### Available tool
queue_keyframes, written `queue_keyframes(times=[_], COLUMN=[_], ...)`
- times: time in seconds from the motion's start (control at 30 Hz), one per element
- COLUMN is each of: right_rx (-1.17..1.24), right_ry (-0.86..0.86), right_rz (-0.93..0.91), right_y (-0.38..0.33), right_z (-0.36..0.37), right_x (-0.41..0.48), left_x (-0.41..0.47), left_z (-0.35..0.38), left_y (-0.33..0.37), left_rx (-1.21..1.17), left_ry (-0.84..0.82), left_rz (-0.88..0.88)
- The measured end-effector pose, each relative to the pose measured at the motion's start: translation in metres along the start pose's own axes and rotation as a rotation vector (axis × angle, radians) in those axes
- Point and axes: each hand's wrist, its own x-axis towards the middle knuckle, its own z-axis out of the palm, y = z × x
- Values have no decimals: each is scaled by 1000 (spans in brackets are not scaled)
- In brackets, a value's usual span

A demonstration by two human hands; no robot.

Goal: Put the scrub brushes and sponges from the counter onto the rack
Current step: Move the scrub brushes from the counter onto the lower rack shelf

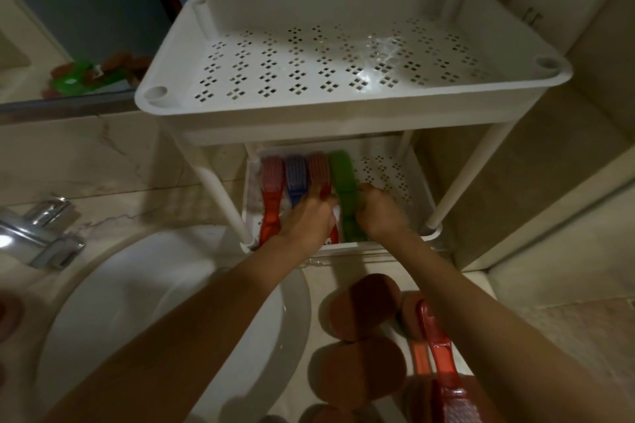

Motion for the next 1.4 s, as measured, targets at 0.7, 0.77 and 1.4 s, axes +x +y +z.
queue_keyframes(times=[0.7, 0.77, 1.4], right_rx=[-294, -302, -332], right_ry=[111, 119, -22], right_rz=[444, 436, -415], right_y=[69, 74, -69], right_z=[22, 22, 43], right_x=[-198, -198, -191], left_x=[-146, -150, -200], left_z=[9, 12, -45], left_y=[81, 80, -22], left_rx=[-460, -453, -829], left_ry=[83, 57, 206], left_rz=[-132, -149, -494])
